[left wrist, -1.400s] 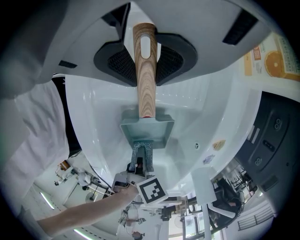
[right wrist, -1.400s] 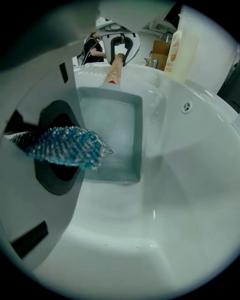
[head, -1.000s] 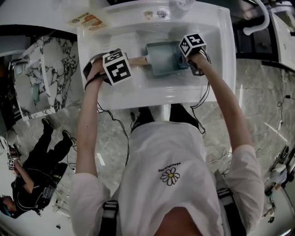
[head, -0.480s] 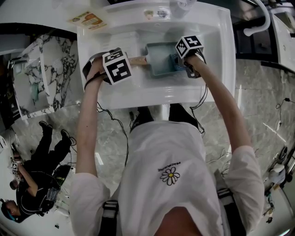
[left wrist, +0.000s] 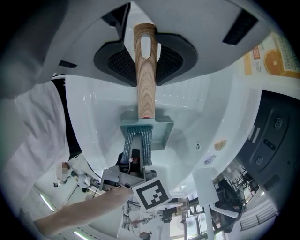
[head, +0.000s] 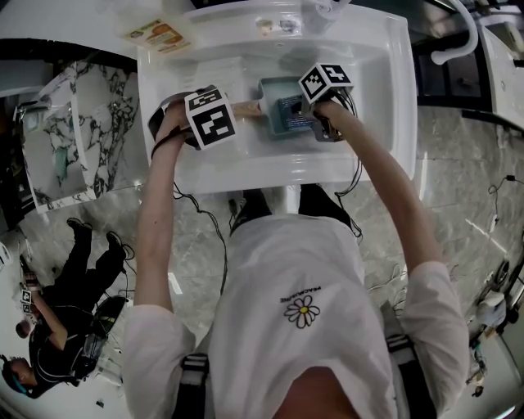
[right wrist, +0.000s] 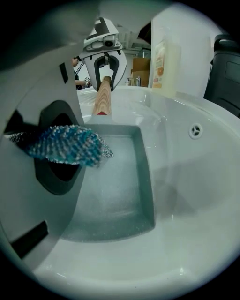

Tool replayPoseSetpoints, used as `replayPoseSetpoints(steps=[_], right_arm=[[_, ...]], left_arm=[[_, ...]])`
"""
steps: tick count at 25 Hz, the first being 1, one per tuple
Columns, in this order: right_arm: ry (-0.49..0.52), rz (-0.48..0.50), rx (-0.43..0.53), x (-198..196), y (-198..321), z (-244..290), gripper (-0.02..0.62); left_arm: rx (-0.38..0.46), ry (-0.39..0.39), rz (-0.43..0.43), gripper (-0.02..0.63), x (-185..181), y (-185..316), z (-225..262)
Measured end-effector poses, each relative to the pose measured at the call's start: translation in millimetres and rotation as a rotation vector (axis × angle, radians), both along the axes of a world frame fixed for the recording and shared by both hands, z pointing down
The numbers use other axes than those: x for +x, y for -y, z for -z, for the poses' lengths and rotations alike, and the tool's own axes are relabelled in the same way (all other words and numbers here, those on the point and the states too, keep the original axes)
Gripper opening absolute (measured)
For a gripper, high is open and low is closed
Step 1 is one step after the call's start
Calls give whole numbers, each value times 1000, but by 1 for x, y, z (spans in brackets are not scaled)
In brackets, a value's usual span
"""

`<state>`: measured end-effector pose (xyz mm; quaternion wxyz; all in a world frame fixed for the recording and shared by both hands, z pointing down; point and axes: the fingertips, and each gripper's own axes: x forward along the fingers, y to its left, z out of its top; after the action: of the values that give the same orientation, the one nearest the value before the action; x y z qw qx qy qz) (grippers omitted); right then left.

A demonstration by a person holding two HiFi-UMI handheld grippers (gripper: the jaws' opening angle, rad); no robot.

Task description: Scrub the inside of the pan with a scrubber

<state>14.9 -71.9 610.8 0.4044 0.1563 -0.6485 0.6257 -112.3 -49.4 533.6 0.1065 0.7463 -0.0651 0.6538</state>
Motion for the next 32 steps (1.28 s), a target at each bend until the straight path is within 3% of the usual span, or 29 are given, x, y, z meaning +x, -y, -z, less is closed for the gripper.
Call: replayPoseSetpoints(steps=[7, 21, 27, 32], right_arm=[[81, -1, -28, -32, -9, 14, 61], [86, 6, -10, -28, -5, 16, 61], [90, -30, 90, -14, 19, 36, 61], [111, -53, 256, -6, 43, 74, 61]], left_arm=[[-3, 15, -6, 138, -1, 0, -5], [-14, 11, -9, 138, 0, 3, -6], [-25, 16, -7, 138, 0, 5, -6], [-27, 16, -6, 138, -1, 5, -7]])
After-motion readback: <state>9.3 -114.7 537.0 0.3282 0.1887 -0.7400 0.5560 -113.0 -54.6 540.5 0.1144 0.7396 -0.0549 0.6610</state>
